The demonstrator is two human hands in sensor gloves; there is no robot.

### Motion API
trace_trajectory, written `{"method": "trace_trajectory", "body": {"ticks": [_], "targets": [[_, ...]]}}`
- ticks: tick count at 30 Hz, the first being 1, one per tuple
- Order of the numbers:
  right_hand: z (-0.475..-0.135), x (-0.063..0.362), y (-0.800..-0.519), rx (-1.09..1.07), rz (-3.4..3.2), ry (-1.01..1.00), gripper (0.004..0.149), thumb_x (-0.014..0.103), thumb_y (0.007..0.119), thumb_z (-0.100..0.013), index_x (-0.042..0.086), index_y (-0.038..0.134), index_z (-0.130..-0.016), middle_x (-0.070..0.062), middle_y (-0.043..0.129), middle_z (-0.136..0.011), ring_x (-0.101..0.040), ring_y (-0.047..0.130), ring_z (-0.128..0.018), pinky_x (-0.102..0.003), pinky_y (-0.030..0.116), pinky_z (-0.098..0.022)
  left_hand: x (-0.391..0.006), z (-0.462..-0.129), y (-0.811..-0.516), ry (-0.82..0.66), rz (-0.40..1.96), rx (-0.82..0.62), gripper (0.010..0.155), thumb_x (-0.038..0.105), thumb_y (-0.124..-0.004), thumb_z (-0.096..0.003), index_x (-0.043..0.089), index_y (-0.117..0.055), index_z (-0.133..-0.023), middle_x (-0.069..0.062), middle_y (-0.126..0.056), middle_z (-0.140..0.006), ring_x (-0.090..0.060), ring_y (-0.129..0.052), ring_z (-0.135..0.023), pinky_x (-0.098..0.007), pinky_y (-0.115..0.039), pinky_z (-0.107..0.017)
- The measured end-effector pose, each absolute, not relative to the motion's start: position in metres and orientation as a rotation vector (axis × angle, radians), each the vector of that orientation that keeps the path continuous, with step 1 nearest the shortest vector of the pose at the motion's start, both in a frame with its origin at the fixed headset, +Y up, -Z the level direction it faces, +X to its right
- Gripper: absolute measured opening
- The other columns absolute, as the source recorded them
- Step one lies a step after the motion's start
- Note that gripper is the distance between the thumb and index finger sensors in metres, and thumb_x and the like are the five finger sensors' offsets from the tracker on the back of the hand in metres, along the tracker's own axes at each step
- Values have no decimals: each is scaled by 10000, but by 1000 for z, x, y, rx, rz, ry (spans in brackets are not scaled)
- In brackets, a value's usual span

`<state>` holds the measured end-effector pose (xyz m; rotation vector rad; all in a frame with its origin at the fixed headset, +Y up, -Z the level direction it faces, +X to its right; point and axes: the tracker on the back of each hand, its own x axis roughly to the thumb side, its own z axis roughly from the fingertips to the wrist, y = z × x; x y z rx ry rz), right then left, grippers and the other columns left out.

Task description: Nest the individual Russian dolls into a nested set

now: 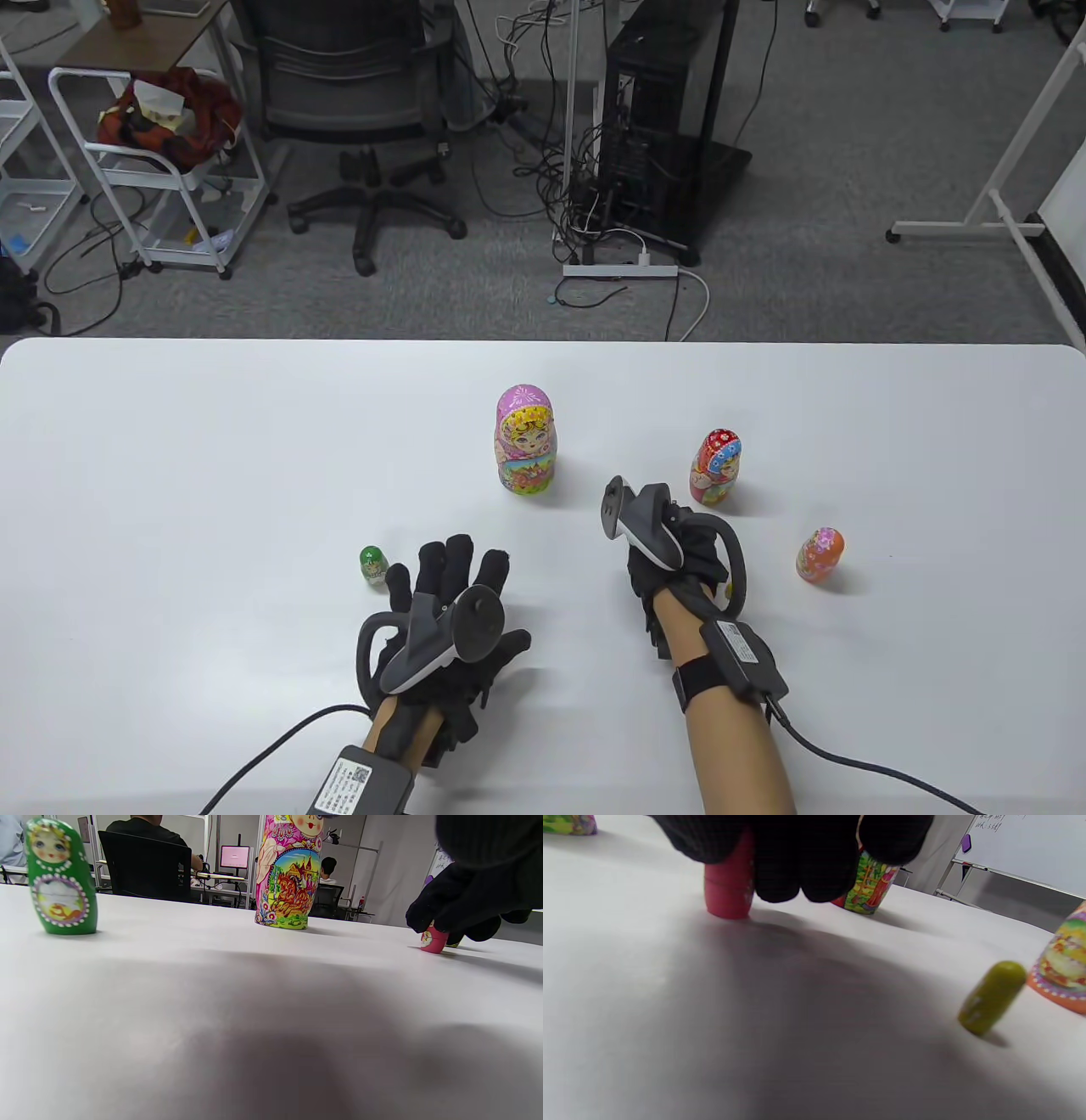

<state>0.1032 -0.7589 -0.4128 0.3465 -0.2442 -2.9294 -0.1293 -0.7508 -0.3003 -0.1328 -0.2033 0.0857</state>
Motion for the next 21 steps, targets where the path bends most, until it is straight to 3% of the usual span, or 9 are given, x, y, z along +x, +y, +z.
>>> {"method": "trace_trajectory", "body": {"ticks": [3,5,14,18,19,20,21], "targets": [[-411,103,-758,301,-2943,-255,430,432,696,-515,467,587,-930,163,775,-967,-129,816,-858,-383,701,-675,-128,-299,-749,-211,85,-124,931,744,-623,-409,354,-151,-1111,-121,-57,-1189,-419,-137,-1097,-737,-152,-681],[-401,101,-748,230,-3024,-149,438,424,701,-505,450,592,-928,149,784,-959,-139,828,-841,-389,712,-656,-129,-298,-749,-211,91,-123,930,742,-624,-409,352,-155,-1111,-124,-63,-1190,-419,-143,-1097,-737,-153,-681],[-317,92,-682,-561,-3337,340,479,398,749,-477,319,618,-931,58,827,-916,-189,882,-768,-408,764,-588,-127,-291,-737,-240,204,-77,933,737,-628,-409,333,-172,-1115,-131,-101,-1192,-416,-179,-1097,-727,-201,-699],[-284,93,-695,-765,-3488,604,490,399,781,-466,314,623,-922,51,822,-914,-195,877,-764,-412,764,-587,-124,-283,-730,-269,272,-16,948,726,-633,-410,285,-170,-1111,-133,-172,-1196,-400,-246,-1102,-706,-278,-725],[-282,90,-698,-821,-3509,607,490,390,801,-461,299,646,-918,35,839,-905,-211,886,-753,-425,766,-579,-123,-281,-728,-285,294,15,928,714,-637,-416,275,-205,-1110,-124,-217,-1197,-381,-310,-1102,-676,-349,-745],[-279,89,-700,-904,-3477,460,492,377,803,-465,295,630,-918,23,816,-915,-221,864,-764,-437,745,-591,-122,-279,-726,-292,310,52,897,687,-658,-418,272,-268,-1110,-109,-321,-1189,-356,-392,-1094,-647,-422,-750],[-274,89,-701,-904,-3422,506,494,390,798,-466,303,621,-920,36,812,-918,-209,865,-765,-426,751,-593,-121,-277,-723,-299,315,93,872,665,-684,-413,252,-342,-1101,-86,-415,-1170,-326,-501,-1065,-593,-512,-749]]}}
